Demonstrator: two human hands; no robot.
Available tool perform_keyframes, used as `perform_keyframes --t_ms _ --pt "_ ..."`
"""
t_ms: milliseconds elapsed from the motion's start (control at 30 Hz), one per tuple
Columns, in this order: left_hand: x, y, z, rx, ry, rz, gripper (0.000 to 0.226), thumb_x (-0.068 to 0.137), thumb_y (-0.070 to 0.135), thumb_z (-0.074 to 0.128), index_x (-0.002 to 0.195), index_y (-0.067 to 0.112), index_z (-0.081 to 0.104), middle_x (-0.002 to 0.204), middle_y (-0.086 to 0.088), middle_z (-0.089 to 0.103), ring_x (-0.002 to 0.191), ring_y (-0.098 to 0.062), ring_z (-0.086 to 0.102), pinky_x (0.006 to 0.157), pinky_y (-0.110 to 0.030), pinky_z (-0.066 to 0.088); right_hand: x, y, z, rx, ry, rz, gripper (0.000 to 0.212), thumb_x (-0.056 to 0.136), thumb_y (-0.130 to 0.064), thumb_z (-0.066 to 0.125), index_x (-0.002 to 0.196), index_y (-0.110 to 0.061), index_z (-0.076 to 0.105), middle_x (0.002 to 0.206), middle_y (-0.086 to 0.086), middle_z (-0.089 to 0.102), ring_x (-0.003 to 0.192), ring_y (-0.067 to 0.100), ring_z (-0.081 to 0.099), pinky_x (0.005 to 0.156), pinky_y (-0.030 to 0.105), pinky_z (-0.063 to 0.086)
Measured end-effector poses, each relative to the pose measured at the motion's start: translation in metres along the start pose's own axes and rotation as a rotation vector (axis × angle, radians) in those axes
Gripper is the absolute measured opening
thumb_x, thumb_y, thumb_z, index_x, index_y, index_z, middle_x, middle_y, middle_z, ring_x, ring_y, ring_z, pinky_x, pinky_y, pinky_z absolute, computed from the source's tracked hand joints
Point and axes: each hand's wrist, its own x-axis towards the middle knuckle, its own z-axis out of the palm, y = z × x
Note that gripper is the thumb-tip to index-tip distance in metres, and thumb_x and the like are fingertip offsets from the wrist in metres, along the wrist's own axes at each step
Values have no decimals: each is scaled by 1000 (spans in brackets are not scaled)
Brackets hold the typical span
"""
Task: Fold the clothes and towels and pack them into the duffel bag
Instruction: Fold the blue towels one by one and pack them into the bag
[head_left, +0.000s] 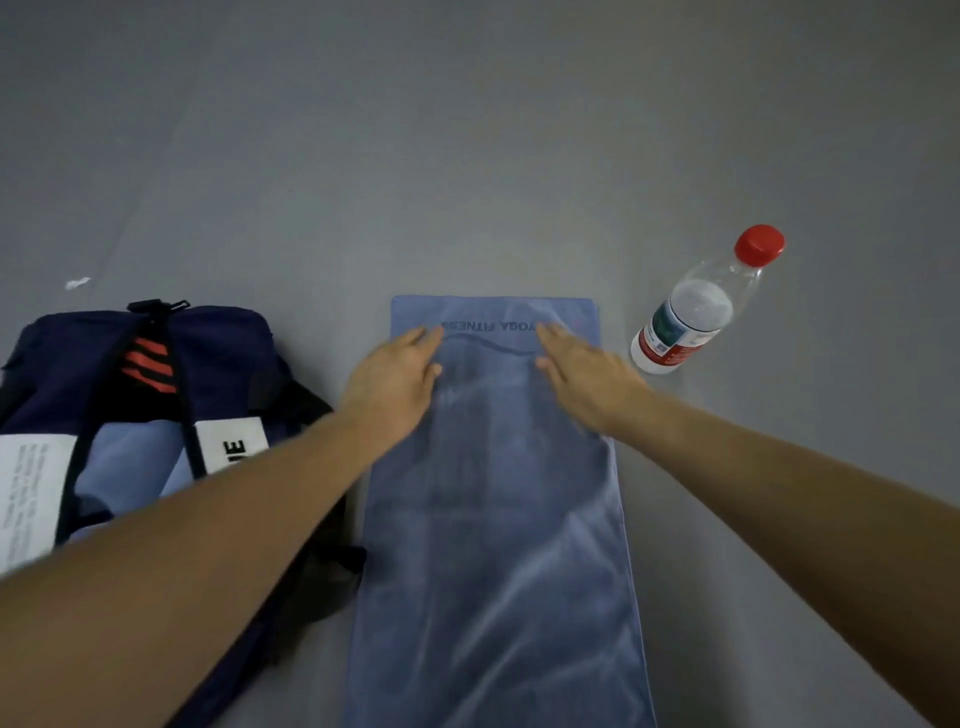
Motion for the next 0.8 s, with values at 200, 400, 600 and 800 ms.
perform_keyframes --t_ms 200,400,600,800 --pt "80 -21 -2 95 -3 -48 50 98 9 54 147 12 47 147 -14 51 130 -36 51 104 -42 40 61 29 25 0 80 88 54 110 -28 25 159 -11 10 168 8 1 154 28 1 123 42 15" --pt "113 -46 7 57 31 -164 35 96 18 60 131 22 61 129 -14 56 119 -38 54 99 -42 44 90 68 31 -109 252 37 43 106 -16 34 149 -10 38 155 13 32 139 35 30 112 49 34" --pt "120 -53 12 24 59 -236 21 92 22 69 112 18 65 114 -11 66 110 -34 57 90 -41 47 105 68 18 66 480 67 34 96 -7 54 125 -19 66 120 9 61 109 39 51 95 47 44" --pt "110 -52 -17 -58 136 -237 12 93 23 67 103 17 71 108 -9 68 103 -30 60 80 -34 44 113 50 -11 -6 250 200 36 94 -5 47 129 -13 55 124 17 58 119 40 48 95 45 43"
